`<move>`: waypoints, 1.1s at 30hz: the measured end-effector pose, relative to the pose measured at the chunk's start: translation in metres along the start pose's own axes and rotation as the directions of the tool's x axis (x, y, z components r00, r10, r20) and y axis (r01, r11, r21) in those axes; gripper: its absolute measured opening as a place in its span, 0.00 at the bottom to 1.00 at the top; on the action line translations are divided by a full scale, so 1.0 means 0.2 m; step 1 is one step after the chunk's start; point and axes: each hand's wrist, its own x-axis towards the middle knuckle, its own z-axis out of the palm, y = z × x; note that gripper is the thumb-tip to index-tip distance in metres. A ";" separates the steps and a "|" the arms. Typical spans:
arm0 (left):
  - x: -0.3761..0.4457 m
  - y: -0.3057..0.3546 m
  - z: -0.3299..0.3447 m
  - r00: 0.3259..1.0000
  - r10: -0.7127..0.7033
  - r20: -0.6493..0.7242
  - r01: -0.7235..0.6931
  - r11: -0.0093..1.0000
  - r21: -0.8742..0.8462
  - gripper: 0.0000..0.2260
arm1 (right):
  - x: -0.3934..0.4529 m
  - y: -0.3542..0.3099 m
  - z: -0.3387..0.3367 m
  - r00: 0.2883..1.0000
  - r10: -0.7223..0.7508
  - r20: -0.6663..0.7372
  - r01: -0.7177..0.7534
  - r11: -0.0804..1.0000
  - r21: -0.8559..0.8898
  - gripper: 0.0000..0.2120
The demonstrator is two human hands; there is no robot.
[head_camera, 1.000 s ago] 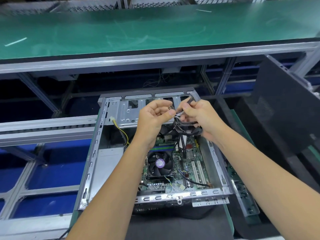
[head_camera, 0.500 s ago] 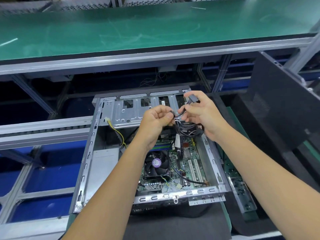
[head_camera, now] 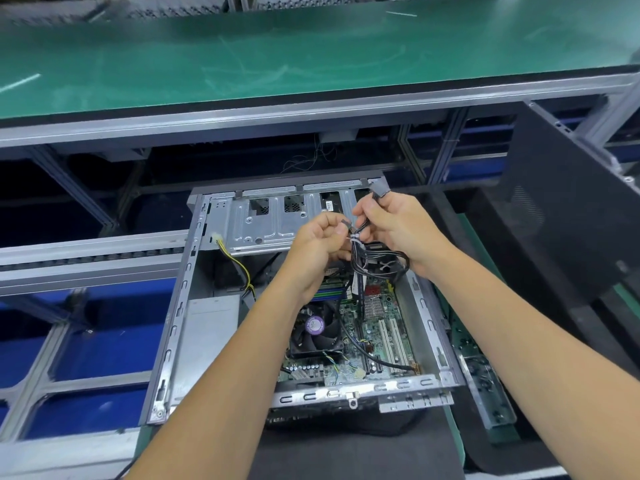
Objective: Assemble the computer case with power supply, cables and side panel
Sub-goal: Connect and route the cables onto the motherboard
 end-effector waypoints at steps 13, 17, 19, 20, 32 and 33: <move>0.01 0.02 0.01 0.999 -0.025 0.019 0.023 0.994 0.110 0.04 | 0.02 0.00 0.11 0.972 -0.109 -0.207 0.071 0.980 -0.185 0.16; 0.01 0.04 0.01 0.996 -0.076 0.046 0.073 0.995 0.073 0.05 | 0.04 -0.01 0.14 0.970 -0.119 -0.213 0.070 0.971 -0.228 0.16; 0.01 0.03 0.00 0.992 -0.115 0.048 0.112 0.991 0.072 0.05 | 0.04 0.00 0.15 0.970 -0.119 -0.212 0.065 0.967 -0.245 0.16; 0.01 0.03 0.00 0.989 -0.140 0.046 0.136 0.988 0.066 0.04 | 0.05 0.00 0.15 0.970 -0.115 -0.215 0.057 0.965 -0.257 0.17; -0.01 -0.01 -0.04 0.992 -0.124 0.022 0.124 0.992 -0.023 0.10 | 0.10 0.07 0.23 0.936 -0.059 -0.348 0.008 0.989 -0.147 0.18; -0.01 -0.02 -0.05 0.993 -0.118 0.014 0.119 0.993 -0.015 0.09 | 0.11 0.08 0.23 0.930 -0.053 -0.364 0.001 0.990 -0.142 0.19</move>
